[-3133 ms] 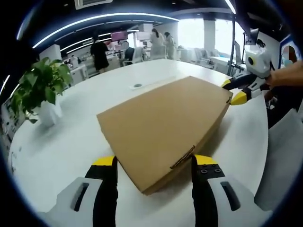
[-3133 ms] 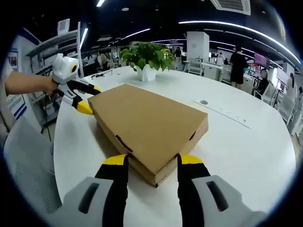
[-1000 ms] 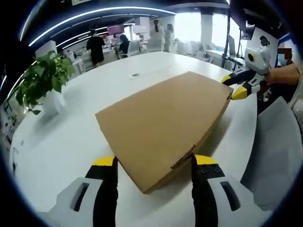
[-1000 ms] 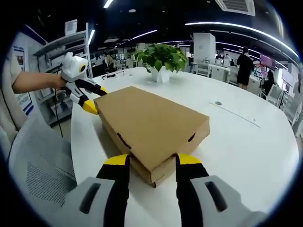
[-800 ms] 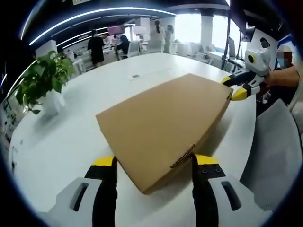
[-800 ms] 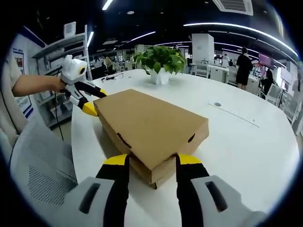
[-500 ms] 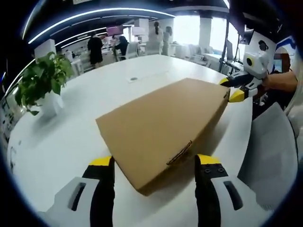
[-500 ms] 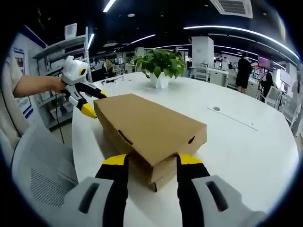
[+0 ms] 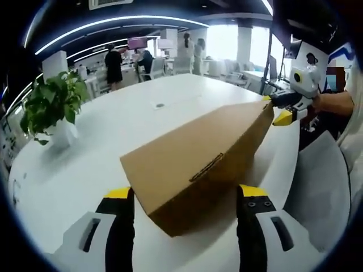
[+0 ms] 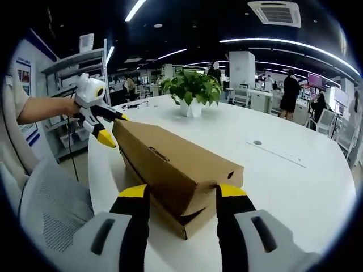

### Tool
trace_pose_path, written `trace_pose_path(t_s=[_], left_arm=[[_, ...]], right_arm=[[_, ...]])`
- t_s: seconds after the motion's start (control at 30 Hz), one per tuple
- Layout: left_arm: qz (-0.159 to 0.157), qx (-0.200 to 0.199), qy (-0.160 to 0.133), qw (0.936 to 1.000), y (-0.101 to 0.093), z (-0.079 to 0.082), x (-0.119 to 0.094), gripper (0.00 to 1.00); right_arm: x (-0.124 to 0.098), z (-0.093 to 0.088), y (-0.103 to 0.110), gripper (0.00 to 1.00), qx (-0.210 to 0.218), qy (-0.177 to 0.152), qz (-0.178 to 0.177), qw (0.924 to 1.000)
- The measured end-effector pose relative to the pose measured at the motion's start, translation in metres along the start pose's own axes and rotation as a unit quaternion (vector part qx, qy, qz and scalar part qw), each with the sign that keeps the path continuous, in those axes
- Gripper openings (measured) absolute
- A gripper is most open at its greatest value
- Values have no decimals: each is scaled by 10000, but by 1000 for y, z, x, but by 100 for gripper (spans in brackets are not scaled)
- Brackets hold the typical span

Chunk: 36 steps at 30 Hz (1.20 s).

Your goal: Operate the shoe box by opening the lid, removing the specified soft item, and placing it in the target area until the item is outside and the box remains undamaged.

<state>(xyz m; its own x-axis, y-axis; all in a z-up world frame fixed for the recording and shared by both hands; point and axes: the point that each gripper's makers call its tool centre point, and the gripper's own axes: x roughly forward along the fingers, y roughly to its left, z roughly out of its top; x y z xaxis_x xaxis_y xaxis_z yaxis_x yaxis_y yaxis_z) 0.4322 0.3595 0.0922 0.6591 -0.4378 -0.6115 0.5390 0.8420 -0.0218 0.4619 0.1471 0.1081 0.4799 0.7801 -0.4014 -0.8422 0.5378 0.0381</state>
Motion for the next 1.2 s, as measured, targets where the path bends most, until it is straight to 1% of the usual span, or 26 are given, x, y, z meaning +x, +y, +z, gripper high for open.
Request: trace_pose_path(t_s=[0.43,0.57,0.8,0.93,1.2], left_arm=[[38,141,-156,9998,8,26,-5,79],[70,185,-173,9997,13,33,-4,78],[259,107,-247,9993,28,45,-4,66],[368,181,-238,9989,36,49,-3,58],[484,204,-308,9981,49,61,1,53]], right_arm=[[1,28,-10,47,-261,-162,-88,9995],[2,34,-14,47,-318,-195,-117,9992],[6,44,-23,47,-403,-261,-185,9987],[8,49,-27,47,-425,-307,-219,9984],[14,59,-35,49,-447,-409,-309,9977]])
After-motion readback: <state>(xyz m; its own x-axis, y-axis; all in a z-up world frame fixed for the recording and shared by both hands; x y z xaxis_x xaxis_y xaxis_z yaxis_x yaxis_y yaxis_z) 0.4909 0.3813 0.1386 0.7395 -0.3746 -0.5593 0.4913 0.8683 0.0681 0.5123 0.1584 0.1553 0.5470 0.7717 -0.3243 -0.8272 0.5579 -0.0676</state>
